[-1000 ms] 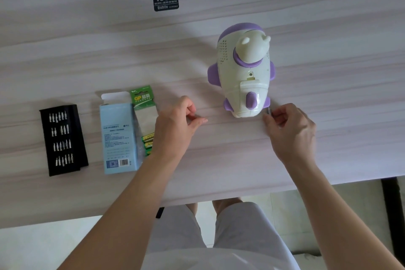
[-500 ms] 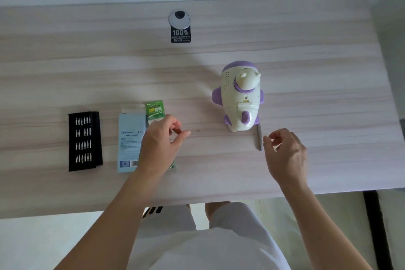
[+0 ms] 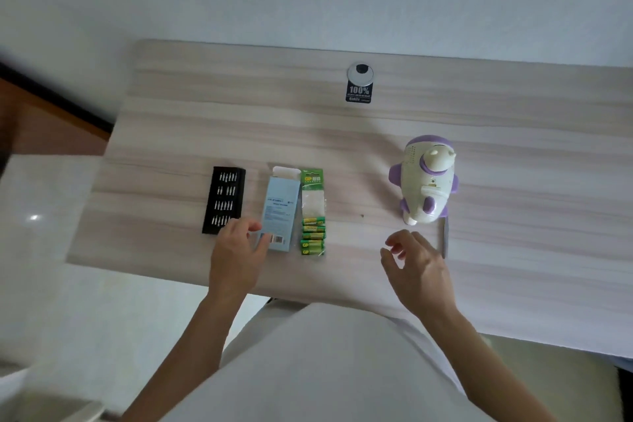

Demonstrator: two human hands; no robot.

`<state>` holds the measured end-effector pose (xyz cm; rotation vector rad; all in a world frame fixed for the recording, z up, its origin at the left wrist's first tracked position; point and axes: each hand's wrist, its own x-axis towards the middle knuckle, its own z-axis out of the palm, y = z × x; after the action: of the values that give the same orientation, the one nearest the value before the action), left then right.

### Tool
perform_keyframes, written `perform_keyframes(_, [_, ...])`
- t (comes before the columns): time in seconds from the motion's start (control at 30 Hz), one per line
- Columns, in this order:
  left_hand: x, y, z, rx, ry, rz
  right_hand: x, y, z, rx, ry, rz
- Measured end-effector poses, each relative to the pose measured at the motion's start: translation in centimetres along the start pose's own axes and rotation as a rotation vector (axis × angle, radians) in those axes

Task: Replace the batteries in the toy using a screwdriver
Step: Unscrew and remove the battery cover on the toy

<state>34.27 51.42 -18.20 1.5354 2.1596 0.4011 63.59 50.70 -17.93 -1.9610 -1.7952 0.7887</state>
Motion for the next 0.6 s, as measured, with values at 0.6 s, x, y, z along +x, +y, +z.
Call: perform_keyframes(0.6, [3.9,9.2,2.8,-0.132,-0.245,0.401,5.2,-0.8,-5.3,-0.047,0.330,0.071])
